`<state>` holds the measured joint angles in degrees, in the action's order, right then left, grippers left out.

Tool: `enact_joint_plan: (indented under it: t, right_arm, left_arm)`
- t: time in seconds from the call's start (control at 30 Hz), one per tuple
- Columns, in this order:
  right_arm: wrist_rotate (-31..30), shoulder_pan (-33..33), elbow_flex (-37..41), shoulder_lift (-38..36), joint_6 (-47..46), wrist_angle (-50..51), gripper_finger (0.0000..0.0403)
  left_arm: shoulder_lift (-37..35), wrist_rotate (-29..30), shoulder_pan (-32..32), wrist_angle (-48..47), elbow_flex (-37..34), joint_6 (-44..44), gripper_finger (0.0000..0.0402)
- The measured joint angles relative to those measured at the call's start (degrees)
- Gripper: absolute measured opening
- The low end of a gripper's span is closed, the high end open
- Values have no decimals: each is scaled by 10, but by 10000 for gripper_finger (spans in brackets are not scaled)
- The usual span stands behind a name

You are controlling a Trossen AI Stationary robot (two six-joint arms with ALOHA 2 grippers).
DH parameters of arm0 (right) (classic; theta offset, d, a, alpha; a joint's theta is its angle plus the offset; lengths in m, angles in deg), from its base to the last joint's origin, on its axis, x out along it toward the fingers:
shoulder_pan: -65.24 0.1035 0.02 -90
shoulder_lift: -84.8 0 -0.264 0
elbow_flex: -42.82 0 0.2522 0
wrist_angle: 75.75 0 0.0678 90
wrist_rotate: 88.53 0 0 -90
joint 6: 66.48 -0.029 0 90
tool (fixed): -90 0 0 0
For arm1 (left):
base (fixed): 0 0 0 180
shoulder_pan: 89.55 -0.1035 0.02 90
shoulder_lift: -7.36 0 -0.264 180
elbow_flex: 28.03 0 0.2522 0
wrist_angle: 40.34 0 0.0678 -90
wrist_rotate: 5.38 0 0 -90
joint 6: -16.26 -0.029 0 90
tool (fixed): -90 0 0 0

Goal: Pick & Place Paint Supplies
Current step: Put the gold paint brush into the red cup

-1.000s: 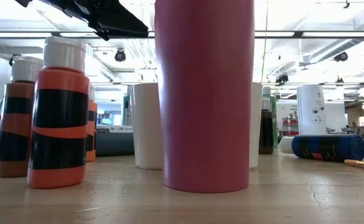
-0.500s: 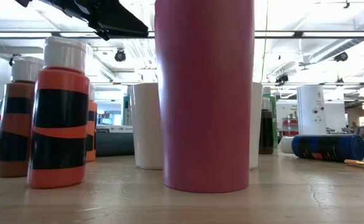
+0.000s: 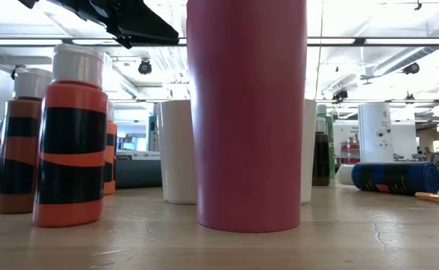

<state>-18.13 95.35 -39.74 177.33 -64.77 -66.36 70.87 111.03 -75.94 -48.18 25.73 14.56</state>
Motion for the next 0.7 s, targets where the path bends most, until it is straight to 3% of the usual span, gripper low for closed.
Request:
enact_joint_plan:
  t: [0.33, 0.7]
  right_arm:
    - [18, -12, 102, -11, -1, -124, 8]
    - [77, -23, 153, -11, -31, -163, 8]
  left_arm:
    - [0, 0, 0, 0, 0, 0, 152]
    - [0, 0, 0, 0, 0, 0, 152]
